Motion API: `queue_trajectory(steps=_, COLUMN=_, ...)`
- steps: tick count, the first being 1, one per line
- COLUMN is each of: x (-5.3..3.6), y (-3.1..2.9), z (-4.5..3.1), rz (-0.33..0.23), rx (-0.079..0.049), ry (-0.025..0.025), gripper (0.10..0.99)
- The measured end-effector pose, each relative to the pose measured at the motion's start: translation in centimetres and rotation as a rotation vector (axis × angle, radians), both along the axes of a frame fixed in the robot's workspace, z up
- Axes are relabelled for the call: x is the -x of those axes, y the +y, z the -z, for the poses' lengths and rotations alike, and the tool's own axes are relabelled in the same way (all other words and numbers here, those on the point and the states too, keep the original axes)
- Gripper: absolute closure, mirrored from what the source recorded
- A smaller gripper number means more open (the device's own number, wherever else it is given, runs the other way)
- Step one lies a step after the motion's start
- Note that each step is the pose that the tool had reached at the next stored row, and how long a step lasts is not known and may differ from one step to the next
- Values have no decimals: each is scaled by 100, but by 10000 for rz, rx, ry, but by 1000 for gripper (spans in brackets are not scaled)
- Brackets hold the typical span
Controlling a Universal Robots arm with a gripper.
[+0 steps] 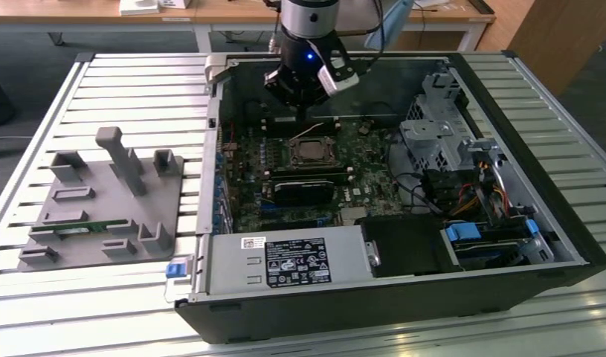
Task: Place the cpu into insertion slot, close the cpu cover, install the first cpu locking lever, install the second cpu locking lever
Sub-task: 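Install the first cpu locking lever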
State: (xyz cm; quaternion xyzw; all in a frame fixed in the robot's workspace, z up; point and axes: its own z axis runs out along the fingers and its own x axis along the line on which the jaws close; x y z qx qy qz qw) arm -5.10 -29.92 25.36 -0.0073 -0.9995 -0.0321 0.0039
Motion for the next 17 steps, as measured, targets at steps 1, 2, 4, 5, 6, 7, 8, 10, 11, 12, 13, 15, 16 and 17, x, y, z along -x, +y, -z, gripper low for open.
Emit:
queue_trajectory(steps=1, x=-1, y=0, z=4, rz=-1, rx=-67, ry=0, gripper=980)
queue_trajectory(steps=2, x=0, y=0, z=9, rz=-1, rx=-183, ry=-1, gripper=980)
queue_trajectory(steps=4, x=-1, y=1, z=28, rz=-1, rx=-265, ry=-3, gripper=980)
queue_trajectory(steps=5, x=-1, y=1, z=34, rz=0, rx=-266, ry=-2, gripper=980)
queue_trajectory(steps=6, x=-2, y=1, z=40, rz=0, rx=-265, ry=-1, gripper=980)
queue_trajectory(steps=7, x=-4, y=1, z=46, rz=-1, rx=-266, ry=-1, gripper=980)
queue_trajectory(steps=8, x=-4, y=1, z=53, rz=-1, rx=-265, ry=0, gripper=980)
queue_trajectory(steps=10, x=-12, y=0, z=78, rz=-3, rx=-265, ry=-1, gripper=980)
queue_trajectory(steps=11, x=-18, y=0, z=93, rz=-7, rx=-263, ry=0, gripper=980)
queue_trajectory(steps=12, x=-26, y=1, z=109, rz=-14, rx=-265, ry=0, gripper=980)
queue_trajectory(steps=13, x=-38, y=3, z=124, rz=-22, rx=-266, ry=-1, gripper=980)
queue_trajectory(steps=15, x=-54, y=3, z=147, rz=-28, rx=-266, ry=-1, gripper=980)
queue_trajectory(steps=16, x=-67, y=4, z=154, rz=-29, rx=-265, ry=0, gripper=980)
queue_trajectory(steps=17, x=-75, y=6, z=161, rz=-29, rx=-266, ry=-1, gripper=980)
